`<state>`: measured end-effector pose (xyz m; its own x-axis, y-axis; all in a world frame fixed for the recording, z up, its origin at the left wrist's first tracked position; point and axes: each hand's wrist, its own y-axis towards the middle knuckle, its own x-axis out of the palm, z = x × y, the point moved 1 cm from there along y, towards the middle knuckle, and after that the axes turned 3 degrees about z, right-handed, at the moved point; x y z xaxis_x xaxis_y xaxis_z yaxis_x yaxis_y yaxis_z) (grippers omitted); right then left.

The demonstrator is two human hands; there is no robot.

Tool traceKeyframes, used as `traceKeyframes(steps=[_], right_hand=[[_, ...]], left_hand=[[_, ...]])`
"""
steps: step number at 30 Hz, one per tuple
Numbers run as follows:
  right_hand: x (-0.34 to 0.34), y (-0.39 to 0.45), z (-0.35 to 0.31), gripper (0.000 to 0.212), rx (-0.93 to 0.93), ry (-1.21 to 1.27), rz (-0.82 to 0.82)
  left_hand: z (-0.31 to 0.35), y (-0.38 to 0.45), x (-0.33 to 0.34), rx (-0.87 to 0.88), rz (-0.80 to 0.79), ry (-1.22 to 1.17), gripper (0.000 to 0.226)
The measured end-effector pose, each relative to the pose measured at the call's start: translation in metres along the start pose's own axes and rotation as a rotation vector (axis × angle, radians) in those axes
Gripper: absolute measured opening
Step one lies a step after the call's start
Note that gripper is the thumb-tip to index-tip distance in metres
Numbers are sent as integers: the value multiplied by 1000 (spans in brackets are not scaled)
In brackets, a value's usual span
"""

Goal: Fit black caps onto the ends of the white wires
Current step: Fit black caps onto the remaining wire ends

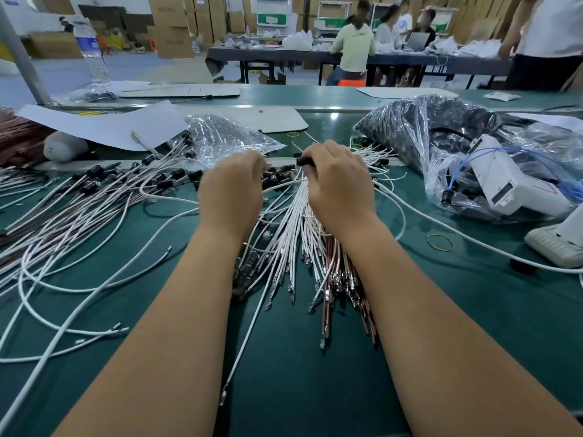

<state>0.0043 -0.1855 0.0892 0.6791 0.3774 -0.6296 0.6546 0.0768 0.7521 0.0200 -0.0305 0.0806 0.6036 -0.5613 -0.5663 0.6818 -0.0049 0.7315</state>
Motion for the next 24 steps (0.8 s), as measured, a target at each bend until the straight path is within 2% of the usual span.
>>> traceKeyframes(steps=[2,5,8,10,12,14,17,20,22,24], right_hand=[[-1,-1,4,14,65,0,30],[0,-3,2,13,60,-10,8],[0,-2,-2,13,33,25,6],[0,-3,-5,13,11,115,-26],[0,-4,-5,15,16,177,-50],[-1,-4,-1,16,30,153,-38],[-3,-3,6,16,87,104,-11],[0,-3,4,16,101,78,-37],[1,-3,2,16,101,101,-38],[1,-4,1,16,84,131,-45]], left_hand=[[-9,-1,-2,-59,44,141,26],[-7,-5,2,-100,16,250,24],[9,-5,9,39,11,234,40],[19,-5,13,160,-9,171,31],[21,-4,13,196,-23,96,24],[13,-2,11,158,0,65,25],[-7,1,5,-10,53,158,24],[-10,-1,7,-107,7,229,27],[-1,-2,9,-56,-20,154,30],[9,-2,10,94,-43,20,29]])
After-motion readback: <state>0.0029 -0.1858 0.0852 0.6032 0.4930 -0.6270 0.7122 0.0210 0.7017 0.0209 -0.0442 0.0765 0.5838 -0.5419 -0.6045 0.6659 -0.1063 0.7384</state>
